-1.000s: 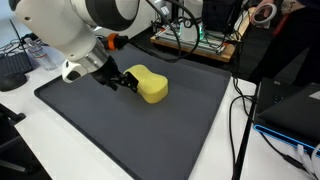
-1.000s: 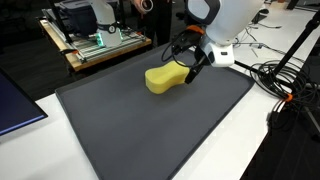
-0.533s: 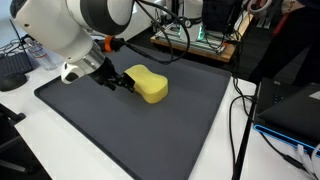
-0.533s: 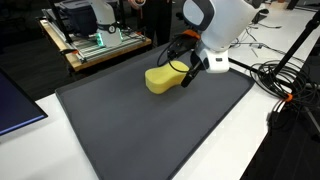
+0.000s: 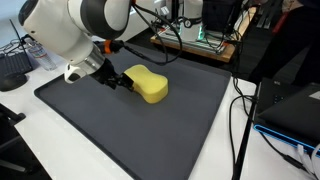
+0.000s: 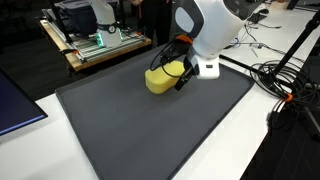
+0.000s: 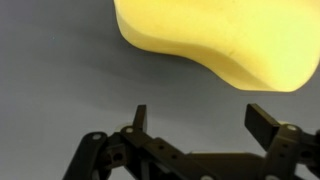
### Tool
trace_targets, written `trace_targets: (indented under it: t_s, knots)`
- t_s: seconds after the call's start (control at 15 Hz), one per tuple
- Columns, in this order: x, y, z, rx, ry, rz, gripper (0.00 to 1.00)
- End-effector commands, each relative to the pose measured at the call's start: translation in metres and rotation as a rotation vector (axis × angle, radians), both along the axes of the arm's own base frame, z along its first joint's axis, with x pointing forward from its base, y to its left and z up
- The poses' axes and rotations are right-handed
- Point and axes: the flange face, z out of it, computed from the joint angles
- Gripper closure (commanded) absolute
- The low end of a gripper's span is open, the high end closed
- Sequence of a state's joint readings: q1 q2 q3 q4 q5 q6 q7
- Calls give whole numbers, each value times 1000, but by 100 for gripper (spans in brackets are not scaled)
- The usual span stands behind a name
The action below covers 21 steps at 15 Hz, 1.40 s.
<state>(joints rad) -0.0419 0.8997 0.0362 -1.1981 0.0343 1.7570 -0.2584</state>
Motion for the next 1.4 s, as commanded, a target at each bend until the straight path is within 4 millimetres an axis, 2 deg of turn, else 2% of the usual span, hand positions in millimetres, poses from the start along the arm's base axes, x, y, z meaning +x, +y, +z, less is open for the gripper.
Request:
trace_targets:
  t_s: [0.0,0.2,0.47,0.8,1.0,1.33]
  knots:
    - [-19,-8,13,8,-19,-31,0]
    - [-40,-16,27,11,-23,-40,0]
    - [-76,-21,59,19,-26,-66,0]
    - [-110,-8,99,65,-185,-124,0]
    - [-138,2,108,70,-264,-154,0]
    - [-200,20,110,36,-322,-187,0]
